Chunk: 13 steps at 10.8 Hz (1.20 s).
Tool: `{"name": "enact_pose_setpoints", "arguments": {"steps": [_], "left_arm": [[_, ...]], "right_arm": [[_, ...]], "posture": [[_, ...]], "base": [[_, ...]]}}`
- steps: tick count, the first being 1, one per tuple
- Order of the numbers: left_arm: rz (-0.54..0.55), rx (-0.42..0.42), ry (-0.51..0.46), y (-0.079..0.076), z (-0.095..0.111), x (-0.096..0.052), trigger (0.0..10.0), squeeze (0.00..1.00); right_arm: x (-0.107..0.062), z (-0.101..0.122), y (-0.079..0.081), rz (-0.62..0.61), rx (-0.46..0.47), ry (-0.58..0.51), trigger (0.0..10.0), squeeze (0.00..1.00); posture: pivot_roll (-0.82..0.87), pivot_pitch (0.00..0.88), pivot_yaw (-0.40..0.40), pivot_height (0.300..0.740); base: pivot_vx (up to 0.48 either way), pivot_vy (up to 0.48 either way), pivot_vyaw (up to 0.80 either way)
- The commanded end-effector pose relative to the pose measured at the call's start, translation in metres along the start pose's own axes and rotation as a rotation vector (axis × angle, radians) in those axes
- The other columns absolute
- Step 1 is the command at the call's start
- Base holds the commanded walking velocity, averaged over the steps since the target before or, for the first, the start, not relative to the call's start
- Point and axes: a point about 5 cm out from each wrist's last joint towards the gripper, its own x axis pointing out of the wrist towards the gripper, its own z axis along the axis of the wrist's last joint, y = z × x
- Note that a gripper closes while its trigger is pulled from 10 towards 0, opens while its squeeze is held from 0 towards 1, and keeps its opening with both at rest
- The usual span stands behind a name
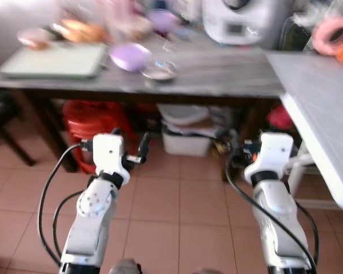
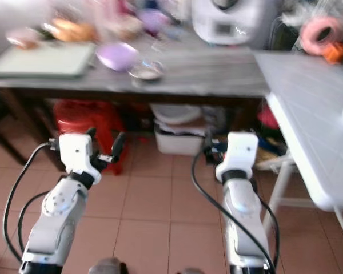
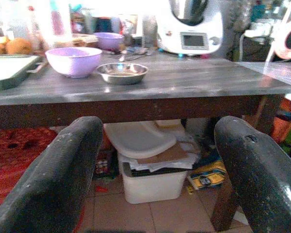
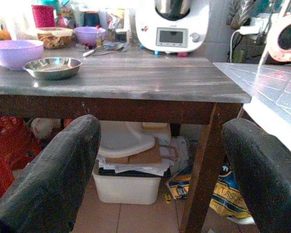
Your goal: Setting the table
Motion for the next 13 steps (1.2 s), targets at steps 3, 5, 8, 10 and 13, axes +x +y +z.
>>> {"name": "enact_pose_setpoints", "arguments": {"steps": [3, 5, 8, 10, 13], "left_arm": [[-0.008, -0.012, 0.003, 0.0005, 0.0024, -0.0009, 10.0, 0.00], [-0.012, -0.016, 0.006, 0.0003, 0.0025, -0.0004, 10.0, 0.00], [-0.017, -0.020, 0.003, 0.0010, 0.0042, 0.0022, 10.0, 0.00], [-0.021, -0.020, 0.001, -0.0002, 0.0049, 0.0027, 10.0, 0.00], [-0.021, -0.019, 0.003, -0.0002, 0.0052, 0.0029, 10.0, 0.00]], "right_arm": [[0.0011, 0.0021, 0.0010, 0.011, -0.004, -0.009, 10.0, 0.00], [0.0019, 0.0020, 0.0010, 0.014, -0.005, -0.009, 10.0, 0.00], [0.0062, 0.0048, 0.0025, 0.020, -0.001, -0.021, 10.0, 0.00], [0.0084, 0.0064, 0.0042, 0.028, 0.002, -0.029, 10.0, 0.00], [0.0086, 0.0060, 0.0042, 0.027, 0.003, -0.028, 10.0, 0.00]], "posture": [[0.02, 0.000, 0.019, 0.740], [0.03, 0.000, 0.018, 0.740], [0.03, 0.000, 0.020, 0.740], [0.03, 0.000, 0.020, 0.740], [0.03, 0.000, 0.022, 0.740]], "base": [[0.000, -0.418, 0.00], [0.000, -0.472, 0.00], [0.000, -0.471, 0.00], [0.000, -0.469, 0.00], [0.000, -0.463, 0.00]]}}
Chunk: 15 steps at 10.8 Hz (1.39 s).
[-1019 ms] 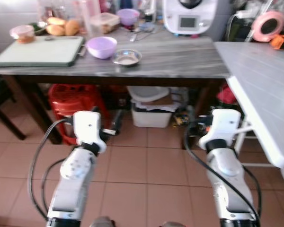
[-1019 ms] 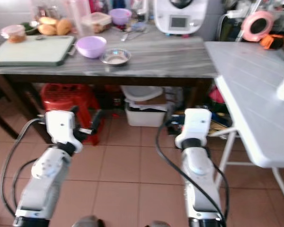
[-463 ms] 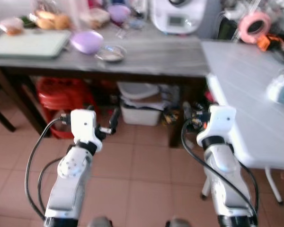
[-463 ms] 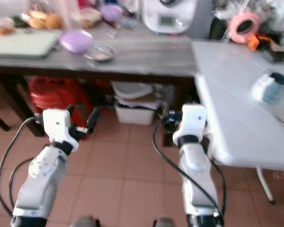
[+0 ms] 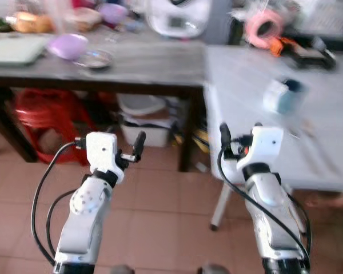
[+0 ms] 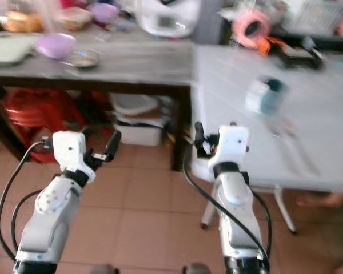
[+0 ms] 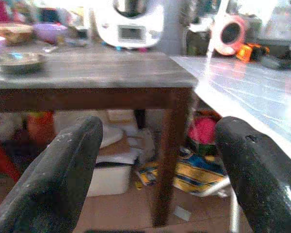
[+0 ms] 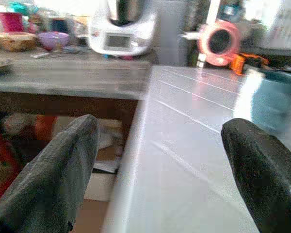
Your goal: Setting the table
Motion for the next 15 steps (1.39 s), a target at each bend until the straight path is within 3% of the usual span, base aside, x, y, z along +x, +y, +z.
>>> {"name": "enact_pose_setpoints", "arguments": {"steps": [1, 4, 9, 15], "left_arm": [[-0.016, 0.010, -0.018, -0.0036, 0.0058, 0.0023, 10.0, 0.00], [-0.016, 0.013, -0.015, -0.0038, 0.0053, 0.0020, 10.0, 0.00], [-0.045, 0.005, -0.040, -0.0056, 0.0081, 0.0025, 10.0, 0.00], [-0.067, 0.002, -0.044, -0.0076, 0.0083, 0.0012, 10.0, 0.00]], "right_arm": [[0.0002, 0.0022, -0.0025, -0.007, 0.004, -0.011, 10.0, 0.00], [-0.0007, 0.0014, -0.0018, -0.008, 0.005, -0.007, 10.0, 0.00], [-0.0005, 0.0006, -0.0018, -0.011, 0.005, -0.002, 10.0, 0.00], [0.0004, 0.0000, -0.0023, -0.008, 0.002, 0.003, 10.0, 0.00]], "posture": [[0.03, 0.000, 0.023, 0.740], [0.03, 0.000, 0.021, 0.740], [0.03, 0.002, 0.022, 0.740], [0.03, 0.003, 0.020, 0.740]], "base": [[0.000, -0.454, 0.00], [0.000, -0.441, 0.00], [0.000, 0.000, 0.00], [0.417, 0.000, -0.15]]}}
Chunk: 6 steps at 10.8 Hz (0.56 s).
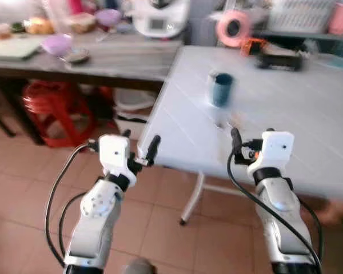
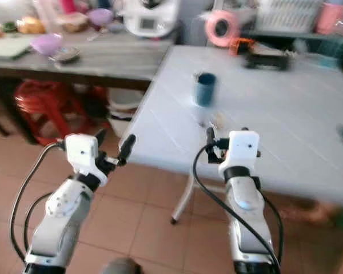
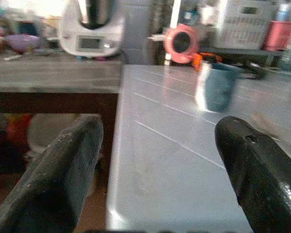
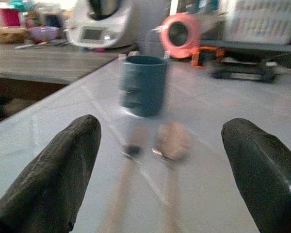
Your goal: Setting the table
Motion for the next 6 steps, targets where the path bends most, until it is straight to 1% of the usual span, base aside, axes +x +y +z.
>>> {"name": "enact_pose_setpoints", "arguments": {"steps": [1, 3, 4, 6], "left_arm": [[-0.002, 0.007, -0.002, 0.0019, 0.0017, 0.0006, 10.0, 0.00], [0.005, 0.010, 0.002, 0.0016, 0.0017, 0.0016, 10.0, 0.00], [0.009, 0.001, -0.002, 0.0014, 0.0019, 0.0020, 10.0, 0.00], [0.033, 0.028, -0.003, 0.0079, 0.0045, 0.0003, 10.0, 0.00]], "right_arm": [[0.0018, 0.0029, 0.0027, 0.016, 0.000, -0.010, 10.0, 0.00], [0.0019, 0.0027, 0.0037, 0.020, -0.001, -0.010, 10.0, 0.00], [0.0026, 0.0034, 0.0049, 0.024, -0.001, -0.011, 10.0, 0.00], [0.0052, 0.0066, 0.0063, 0.032, -0.002, -0.019, 10.0, 0.00]], "posture": [[0.03, 0.003, 0.019, 0.740], [0.03, 0.005, 0.020, 0.740], [0.03, 0.014, 0.027, 0.740], [0.04, 0.032, 0.035, 0.740]], "base": [[0.431, 0.000, 0.00], [0.366, 0.000, 0.00], [0.000, 0.000, 0.00], [0.000, 0.000, 0.00]]}}
